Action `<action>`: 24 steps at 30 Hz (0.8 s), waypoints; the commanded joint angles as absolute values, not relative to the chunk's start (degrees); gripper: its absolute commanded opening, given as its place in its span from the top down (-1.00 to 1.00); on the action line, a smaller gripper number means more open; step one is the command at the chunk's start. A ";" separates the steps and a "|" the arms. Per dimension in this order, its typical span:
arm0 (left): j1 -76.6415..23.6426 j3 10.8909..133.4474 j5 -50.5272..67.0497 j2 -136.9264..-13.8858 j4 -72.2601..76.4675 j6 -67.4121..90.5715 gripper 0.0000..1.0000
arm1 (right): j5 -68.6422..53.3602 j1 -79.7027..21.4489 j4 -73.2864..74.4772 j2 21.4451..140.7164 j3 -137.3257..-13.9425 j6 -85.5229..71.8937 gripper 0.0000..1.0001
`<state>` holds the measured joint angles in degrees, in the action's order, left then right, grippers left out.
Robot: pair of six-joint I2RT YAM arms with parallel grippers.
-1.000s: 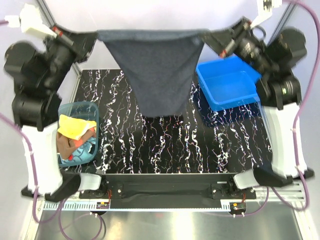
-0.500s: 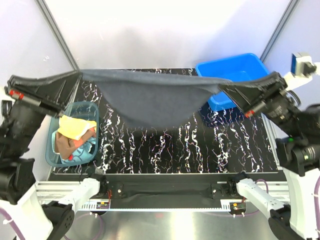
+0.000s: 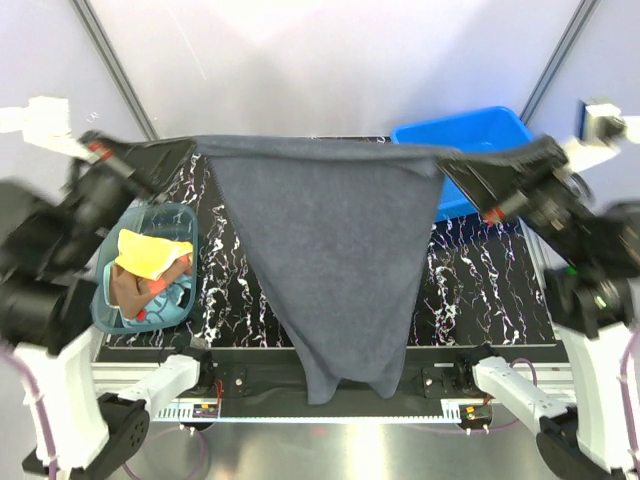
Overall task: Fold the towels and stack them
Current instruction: Flatten out the crumpled towel
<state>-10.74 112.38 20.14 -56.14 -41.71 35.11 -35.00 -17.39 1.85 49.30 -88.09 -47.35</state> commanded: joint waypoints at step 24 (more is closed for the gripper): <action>-3.60 121.38 20.30 -121.10 -11.35 22.93 1.00 | -37.35 -10.81 1.83 133.84 -140.06 -29.71 1.00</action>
